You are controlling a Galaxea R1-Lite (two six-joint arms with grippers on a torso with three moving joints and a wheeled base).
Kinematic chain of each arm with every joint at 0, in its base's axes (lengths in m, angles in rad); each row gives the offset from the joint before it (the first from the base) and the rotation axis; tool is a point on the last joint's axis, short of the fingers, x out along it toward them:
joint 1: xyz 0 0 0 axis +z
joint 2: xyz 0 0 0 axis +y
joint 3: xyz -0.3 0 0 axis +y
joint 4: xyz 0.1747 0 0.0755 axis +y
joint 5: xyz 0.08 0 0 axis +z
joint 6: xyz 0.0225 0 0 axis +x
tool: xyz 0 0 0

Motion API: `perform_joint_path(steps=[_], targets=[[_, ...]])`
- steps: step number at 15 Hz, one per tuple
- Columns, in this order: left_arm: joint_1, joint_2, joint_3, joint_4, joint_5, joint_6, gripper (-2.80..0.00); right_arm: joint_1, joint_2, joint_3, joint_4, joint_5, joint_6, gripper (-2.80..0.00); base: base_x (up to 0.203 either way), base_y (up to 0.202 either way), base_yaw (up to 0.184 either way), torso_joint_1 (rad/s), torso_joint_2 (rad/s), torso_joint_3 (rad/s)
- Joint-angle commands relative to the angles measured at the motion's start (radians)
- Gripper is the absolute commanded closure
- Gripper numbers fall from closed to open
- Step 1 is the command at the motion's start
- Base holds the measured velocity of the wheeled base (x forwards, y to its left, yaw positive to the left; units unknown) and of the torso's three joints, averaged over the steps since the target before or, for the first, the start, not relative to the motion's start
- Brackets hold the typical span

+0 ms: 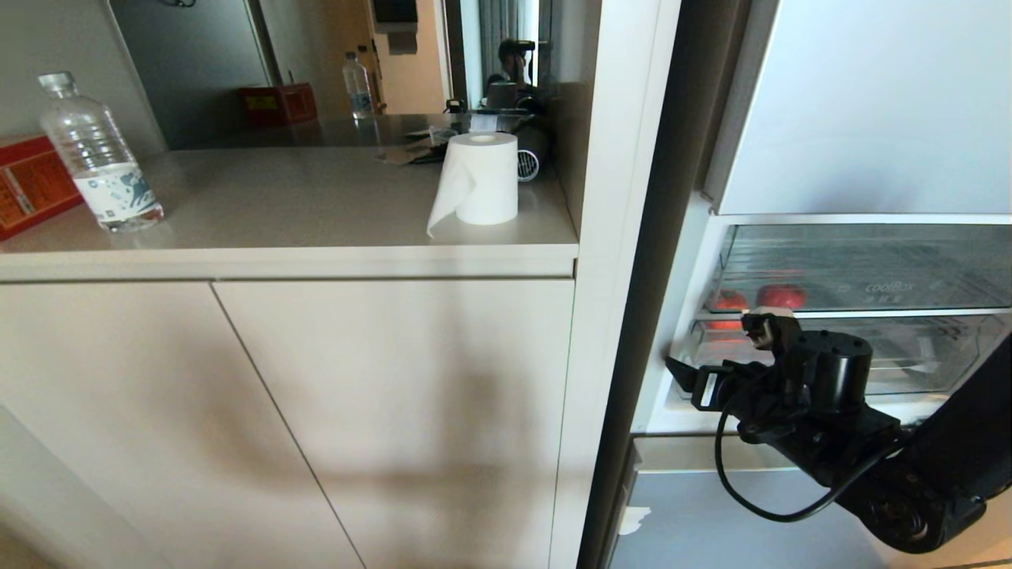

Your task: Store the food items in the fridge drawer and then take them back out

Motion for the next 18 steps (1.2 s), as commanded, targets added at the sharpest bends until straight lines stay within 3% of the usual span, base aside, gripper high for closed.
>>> perform_joint_path(steps=[1, 8, 18], targets=[[0.0, 0.001, 0.0, 0.0, 0.0, 0.0, 0.0, -0.001, -0.008, 0.022, -0.007, -0.002, 0.003, -2.8, 0.0, 0.0, 0.0, 0.0, 0.0, 0.0], [0.0, 0.001, 0.0, 0.0, 0.002, 0.0, 0.0, -0.033, -0.037, 0.05, -0.006, -0.002, 0.011, -2.8, 0.0, 0.0, 0.0, 0.0, 0.0, 0.0], [0.0, 0.001, 0.0, 0.0, 0.0, 0.0, 0.0, -0.033, 0.045, -0.038, -0.006, -0.002, 0.007, -2.8, 0.0, 0.0, 0.0, 0.0, 0.0, 0.0]])
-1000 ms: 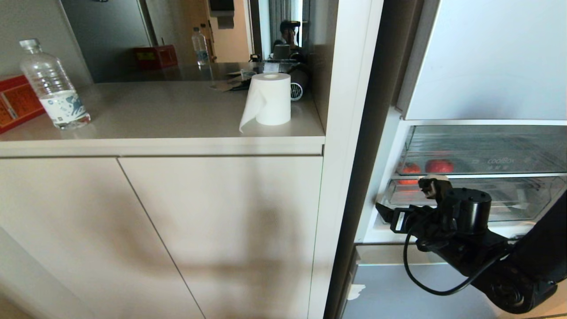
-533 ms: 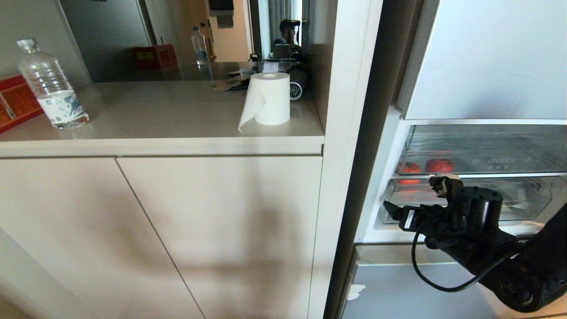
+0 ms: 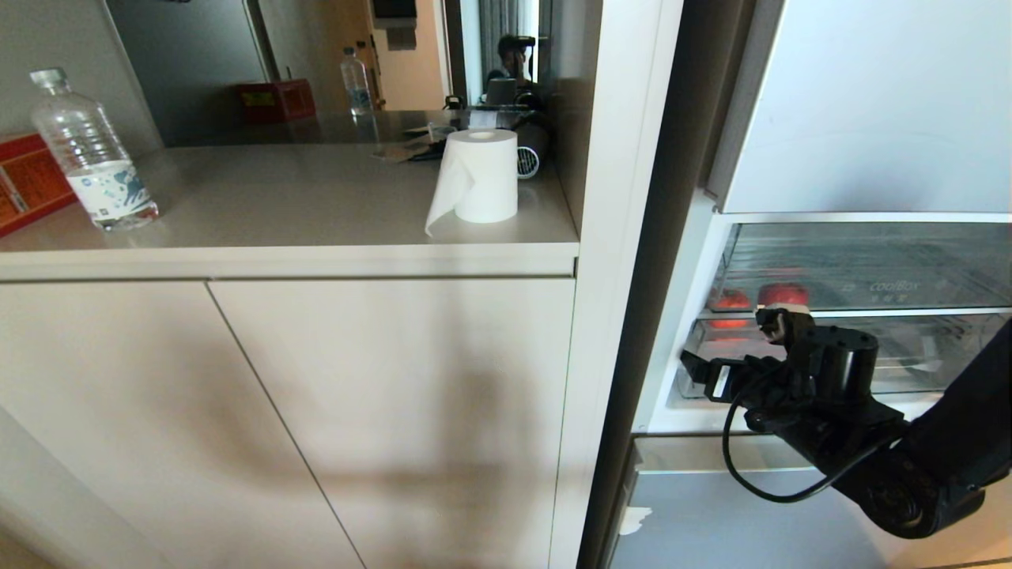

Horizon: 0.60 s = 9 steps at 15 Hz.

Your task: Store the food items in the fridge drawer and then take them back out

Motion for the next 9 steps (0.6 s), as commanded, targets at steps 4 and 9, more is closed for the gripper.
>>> perform_joint_path(steps=[4, 9], targets=[[0.0, 0.001, 0.0, 0.0, 0.0, 0.0, 0.0, 0.015, 0.028, -0.021, -0.008, 0.003, 0.003, 0.0, 0.0, 0.0, 0.0, 0.0, 0.0, 0.0], [0.0, 0.001, 0.0, 0.0, 0.0, 0.0, 0.0, 0.087, 0.025, -0.026, -0.007, 0.0, 0.001, 0.0, 0.0, 0.0, 0.0, 0.0, 0.0, 0.0]])
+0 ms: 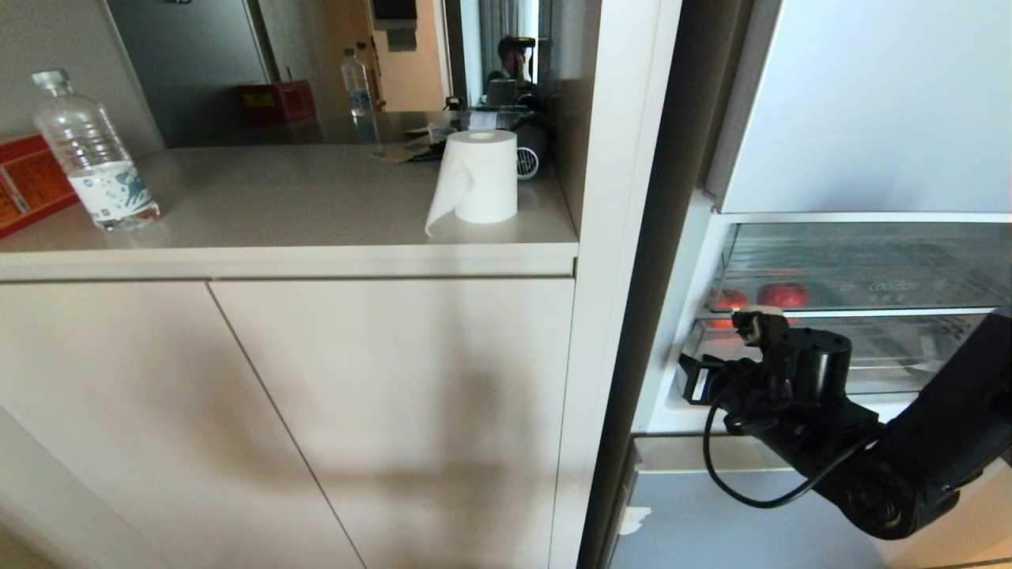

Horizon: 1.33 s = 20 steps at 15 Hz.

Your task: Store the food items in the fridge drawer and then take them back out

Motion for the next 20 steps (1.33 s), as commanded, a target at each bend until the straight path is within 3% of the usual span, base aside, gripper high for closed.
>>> perform_joint_path(steps=[1, 6, 13, 16, 17, 20], targets=[[0.0, 0.001, 0.0, 0.0, 0.0, 0.001, 0.0, 0.019, 0.002, -0.002, -0.01, -0.001, 0.002, 0.0, 0.0, 0.0, 0.0, 0.0, 0.0, 0.0], [0.0, 0.001, 0.0, 0.0, 0.0, 0.0, 0.0, 0.027, -0.034, 0.026, -0.011, 0.0, 0.004, 0.0, 0.0, 0.0, 0.0, 0.0, 0.0, 0.0], [0.0, 0.001, 0.0, 0.0, 0.0, 0.0, 0.0, 0.048, -0.206, 0.248, -0.011, 0.001, 0.008, 0.0, 0.0, 0.0, 0.0, 0.0, 0.0, 0.0], [0.0, 0.001, 0.0, 0.0, 0.002, 0.0, 0.0, 0.031, -0.2, 0.236, -0.011, 0.002, 0.005, 0.0, 0.0, 0.0, 0.0, 0.0, 0.0, 0.0], [0.0, 0.001, 0.0, 0.0, 0.0, 0.0, 0.0, 0.026, -0.2, 0.237, -0.011, 0.003, -0.002, -2.8, 0.0, 0.0, 0.0, 0.0, 0.0, 0.0], [0.0, 0.001, 0.0, 0.0, 0.0, 0.001, 0.0, -0.002, -0.167, 0.207, -0.034, 0.011, -0.023, -2.8, 0.0, 0.0, 0.0, 0.0, 0.0, 0.0]])
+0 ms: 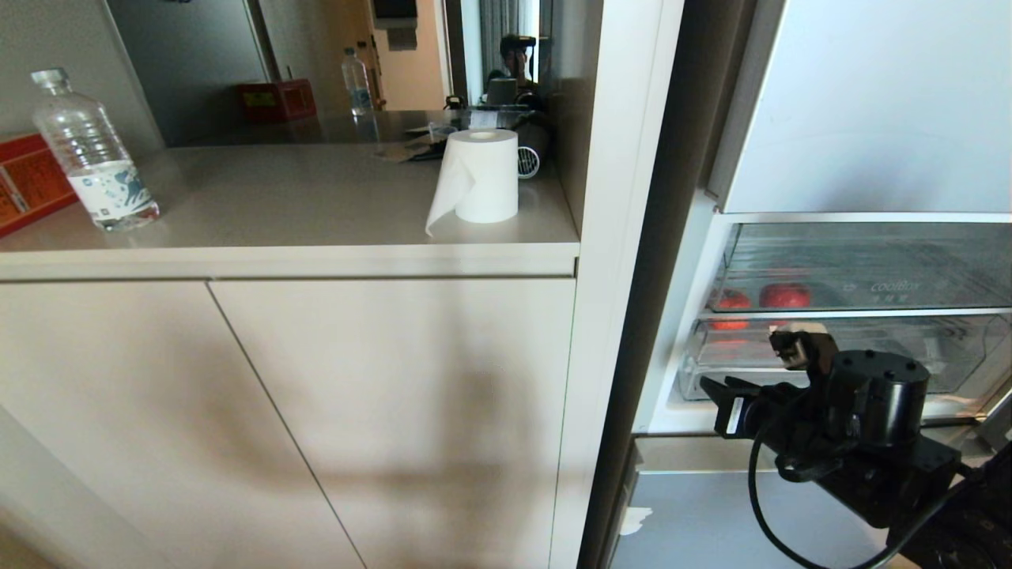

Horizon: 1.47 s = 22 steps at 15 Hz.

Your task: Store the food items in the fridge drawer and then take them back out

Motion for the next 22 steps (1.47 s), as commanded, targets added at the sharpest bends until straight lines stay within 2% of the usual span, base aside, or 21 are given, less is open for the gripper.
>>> perform_joint_path(steps=[1, 3, 6, 13, 22], targets=[[0.0, 0.001, 0.0, 0.0, 0.0, 0.0, 0.0, -0.021, 0.054, -0.015, -0.061, 0.002, -0.003, -2.8, 0.0, 0.0, 0.0, 0.0, 0.0, 0.0], [0.0, 0.001, 0.0, 0.0, 0.0, 0.0, 0.0, -0.049, 0.156, -0.011, -0.21, 0.021, -0.046, -2.8, 0.0, 0.0, 0.0, 0.0, 0.0, 0.0], [0.0, 0.001, 0.0, 0.0, 0.0, 0.0, 0.0, -0.074, 0.255, -0.016, -0.29, 0.066, -0.086, -2.8, 0.0, 0.0, 0.0, 0.0, 0.0, 0.0], [0.0, 0.001, 0.0, 0.0, 0.0, 0.001, 0.0, -0.081, 0.281, -0.09, -0.29, 0.076, -0.082, -2.8, 0.0, 0.0, 0.0, 0.0, 0.0, 0.0], [0.0, 0.001, 0.0, 0.0, 0.0, 0.0, 0.0, -0.103, 0.186, -0.038, -0.29, 0.077, -0.082, -2.8, 0.0, 0.0, 0.0, 0.0, 0.0, 0.0]])
